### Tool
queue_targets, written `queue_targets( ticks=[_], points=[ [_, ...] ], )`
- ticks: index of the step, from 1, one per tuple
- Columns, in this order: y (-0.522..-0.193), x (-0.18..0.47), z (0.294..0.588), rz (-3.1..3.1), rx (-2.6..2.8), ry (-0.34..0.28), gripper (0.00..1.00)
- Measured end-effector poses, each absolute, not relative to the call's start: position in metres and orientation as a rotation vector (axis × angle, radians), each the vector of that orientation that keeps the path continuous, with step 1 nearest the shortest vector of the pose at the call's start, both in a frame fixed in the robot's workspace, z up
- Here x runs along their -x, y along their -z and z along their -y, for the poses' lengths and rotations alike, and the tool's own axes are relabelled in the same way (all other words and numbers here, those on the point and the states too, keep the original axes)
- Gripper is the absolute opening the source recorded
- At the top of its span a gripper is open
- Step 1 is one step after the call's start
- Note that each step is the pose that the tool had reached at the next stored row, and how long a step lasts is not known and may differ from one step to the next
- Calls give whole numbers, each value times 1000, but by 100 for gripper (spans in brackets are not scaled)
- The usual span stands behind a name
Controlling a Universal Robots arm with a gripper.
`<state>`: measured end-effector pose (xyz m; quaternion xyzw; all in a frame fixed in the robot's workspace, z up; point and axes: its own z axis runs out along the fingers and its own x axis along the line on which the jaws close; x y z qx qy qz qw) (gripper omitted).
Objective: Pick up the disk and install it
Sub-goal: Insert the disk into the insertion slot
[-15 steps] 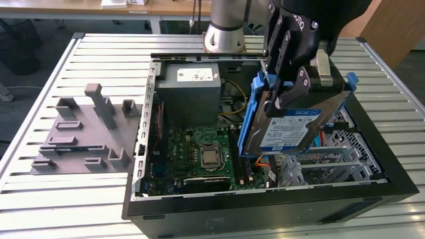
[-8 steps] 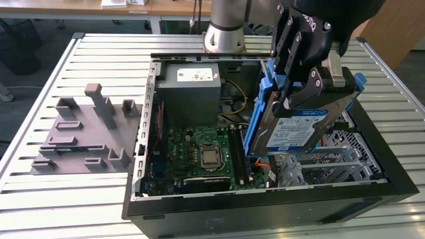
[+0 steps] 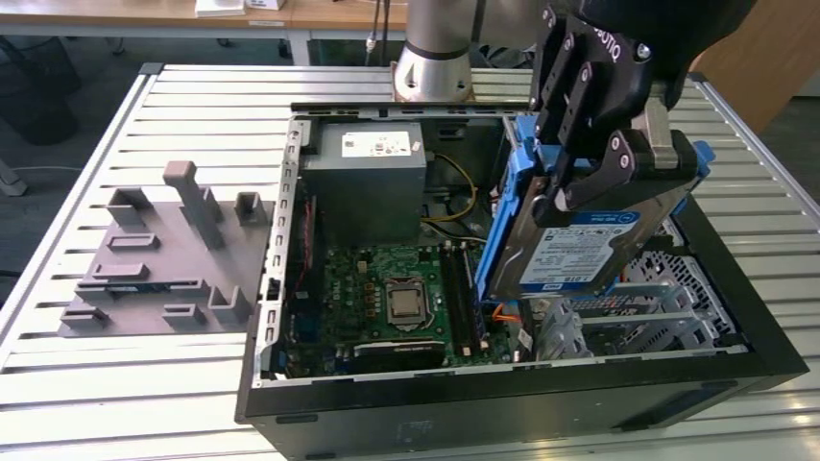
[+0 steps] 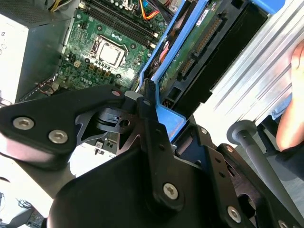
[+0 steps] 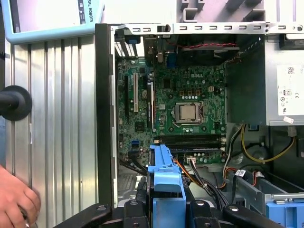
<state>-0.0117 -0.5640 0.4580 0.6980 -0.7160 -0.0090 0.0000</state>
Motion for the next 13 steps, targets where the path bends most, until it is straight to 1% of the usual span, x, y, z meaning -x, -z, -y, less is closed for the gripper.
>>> queue_targets(
  ticks=[13],
  points=[
    [-457, -1, 564, 2249, -2193, 28, 36]
  ],
)
